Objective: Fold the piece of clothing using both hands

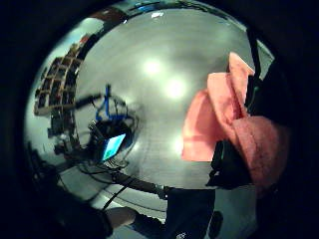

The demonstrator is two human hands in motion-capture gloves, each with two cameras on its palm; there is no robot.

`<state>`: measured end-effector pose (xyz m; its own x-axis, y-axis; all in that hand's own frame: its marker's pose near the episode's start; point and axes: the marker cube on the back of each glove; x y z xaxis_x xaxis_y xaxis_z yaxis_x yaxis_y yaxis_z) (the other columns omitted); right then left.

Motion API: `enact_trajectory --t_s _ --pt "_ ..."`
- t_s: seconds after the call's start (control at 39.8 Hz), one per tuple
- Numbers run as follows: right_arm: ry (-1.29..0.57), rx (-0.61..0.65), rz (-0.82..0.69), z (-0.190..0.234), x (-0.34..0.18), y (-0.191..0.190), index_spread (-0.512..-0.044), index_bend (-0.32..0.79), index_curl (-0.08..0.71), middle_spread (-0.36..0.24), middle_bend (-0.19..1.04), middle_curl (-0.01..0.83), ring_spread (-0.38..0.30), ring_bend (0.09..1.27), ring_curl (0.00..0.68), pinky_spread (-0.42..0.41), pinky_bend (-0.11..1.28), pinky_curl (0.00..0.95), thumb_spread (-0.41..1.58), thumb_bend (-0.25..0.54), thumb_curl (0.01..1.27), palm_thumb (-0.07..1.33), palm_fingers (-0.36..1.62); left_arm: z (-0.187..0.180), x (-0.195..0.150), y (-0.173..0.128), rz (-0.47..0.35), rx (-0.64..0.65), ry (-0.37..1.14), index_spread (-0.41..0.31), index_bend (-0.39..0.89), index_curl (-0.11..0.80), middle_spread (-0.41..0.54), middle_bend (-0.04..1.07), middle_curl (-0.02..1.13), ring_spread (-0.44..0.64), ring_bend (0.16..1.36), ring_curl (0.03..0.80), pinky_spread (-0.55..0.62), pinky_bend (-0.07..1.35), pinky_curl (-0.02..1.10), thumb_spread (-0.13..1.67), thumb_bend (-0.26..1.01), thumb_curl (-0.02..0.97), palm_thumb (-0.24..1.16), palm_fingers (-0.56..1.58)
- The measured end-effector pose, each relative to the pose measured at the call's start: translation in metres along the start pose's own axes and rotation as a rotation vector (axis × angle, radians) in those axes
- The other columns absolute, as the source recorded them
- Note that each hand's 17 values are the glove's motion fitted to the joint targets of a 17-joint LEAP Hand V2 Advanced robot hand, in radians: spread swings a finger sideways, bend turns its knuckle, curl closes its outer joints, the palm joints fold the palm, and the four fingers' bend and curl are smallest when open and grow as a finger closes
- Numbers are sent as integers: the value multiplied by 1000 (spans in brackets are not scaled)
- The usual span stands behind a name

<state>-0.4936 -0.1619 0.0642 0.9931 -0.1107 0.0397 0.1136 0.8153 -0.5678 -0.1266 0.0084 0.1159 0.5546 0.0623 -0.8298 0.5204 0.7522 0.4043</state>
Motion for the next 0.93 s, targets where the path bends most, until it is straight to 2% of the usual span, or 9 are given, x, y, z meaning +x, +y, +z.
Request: enact_trajectory --t_s 0.1,0.2,0.3,0.38,0.45,0.58,0.75,0.93 --pt "-10 28 -29 22 -30 12 -247 134 407 -237 441 587 -245 760 514 -326 711 453 451 -35 647 964 1279 -22 -5 3 -25 26 4 -89 305 493 -12 257 402 167 355 322 168 113 246 1432 65 396 482 621" --pt "-177 37 -84 31 -37 3 -243 86 382 -239 410 576 -250 769 510 -350 737 452 580 -55 626 899 1223 -37 -13 4 -48 46 -3 -92 310 496 -17 256 410 159 353 324 166 116 235 1424 56 403 481 623" --pt "-398 103 -124 16 -25 -5 -232 89 365 -211 376 561 -244 743 494 -362 729 439 782 -60 573 793 1184 -43 -18 5 -86 45 -3 -94 309 497 -21 251 415 155 355 327 165 118 225 1421 44 407 471 625" --pt "-480 176 -114 -3 -5 -5 -223 90 353 -191 370 556 -235 730 487 -355 712 428 882 -44 544 754 1182 -36 -26 1 -98 34 4 -95 308 497 -22 248 418 153 354 328 165 120 219 1422 34 408 460 626" --pt "-478 226 -89 -19 21 -9 -209 88 340 -174 366 553 -224 719 480 -348 700 421 957 -32 523 733 1184 -27 -28 -3 -91 23 7 -96 306 497 -21 247 421 151 352 329 164 121 214 1422 29 410 458 628" --pt "-453 256 -20 -31 64 -32 -188 97 328 -147 365 546 -210 712 471 -331 676 409 1045 -18 500 727 1203 -25 -3 -2 -58 11 -27 -97 304 497 -16 239 425 154 347 330 171 126 207 1426 20 415 452 629" --pt "-471 318 28 -49 112 -10 -180 104 316 -131 348 537 -197 699 464 -323 665 399 1105 -5 487 767 1200 -18 31 -1 -12 -53 -100 -97 305 498 -10 223 429 162 339 330 176 131 201 1425 4 415 438 626" --pt "-473 338 25 -48 125 -6 -173 104 307 -124 341 532 -193 692 461 -317 659 395 1130 -12 478 785 1207 -17 43 2 12 -73 -125 -98 301 498 2 193 427 178 334 332 179 139 201 1424 -6 414 421 616"
